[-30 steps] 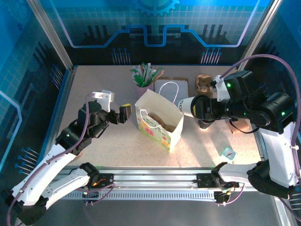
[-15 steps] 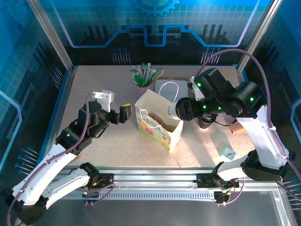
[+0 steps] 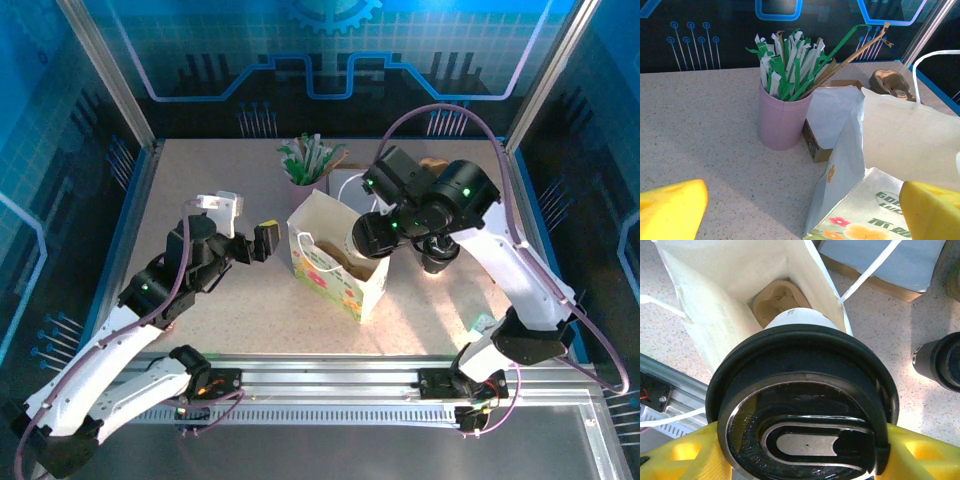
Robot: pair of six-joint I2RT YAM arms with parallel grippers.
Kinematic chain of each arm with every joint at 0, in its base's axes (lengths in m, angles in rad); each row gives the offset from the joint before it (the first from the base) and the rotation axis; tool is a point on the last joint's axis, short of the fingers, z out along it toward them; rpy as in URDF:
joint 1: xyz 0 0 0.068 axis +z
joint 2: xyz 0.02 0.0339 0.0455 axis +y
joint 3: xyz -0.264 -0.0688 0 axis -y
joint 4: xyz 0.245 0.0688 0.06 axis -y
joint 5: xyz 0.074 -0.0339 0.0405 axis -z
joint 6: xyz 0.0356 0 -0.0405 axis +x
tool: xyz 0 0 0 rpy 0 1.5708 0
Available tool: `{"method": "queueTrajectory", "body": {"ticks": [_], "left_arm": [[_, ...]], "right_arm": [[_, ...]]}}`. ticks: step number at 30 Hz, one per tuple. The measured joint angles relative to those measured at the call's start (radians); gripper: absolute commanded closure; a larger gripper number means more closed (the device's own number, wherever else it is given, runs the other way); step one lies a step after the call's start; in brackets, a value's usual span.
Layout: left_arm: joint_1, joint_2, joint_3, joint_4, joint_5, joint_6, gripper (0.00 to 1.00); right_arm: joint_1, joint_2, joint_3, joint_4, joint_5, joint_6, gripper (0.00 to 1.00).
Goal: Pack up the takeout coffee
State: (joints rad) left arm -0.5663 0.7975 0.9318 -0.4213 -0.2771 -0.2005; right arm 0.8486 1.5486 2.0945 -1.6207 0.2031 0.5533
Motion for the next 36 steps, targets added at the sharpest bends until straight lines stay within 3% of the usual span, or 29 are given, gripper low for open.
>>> {"method": "queueTrajectory", "body": {"ticks": [36], "left_arm": [[0.000,0.000,0.000,0.000,0.000,0.000,0.01]], "right_arm": [[0.024,0.227,-0.076,0.000,0.026,-0.088,0.50]]}}
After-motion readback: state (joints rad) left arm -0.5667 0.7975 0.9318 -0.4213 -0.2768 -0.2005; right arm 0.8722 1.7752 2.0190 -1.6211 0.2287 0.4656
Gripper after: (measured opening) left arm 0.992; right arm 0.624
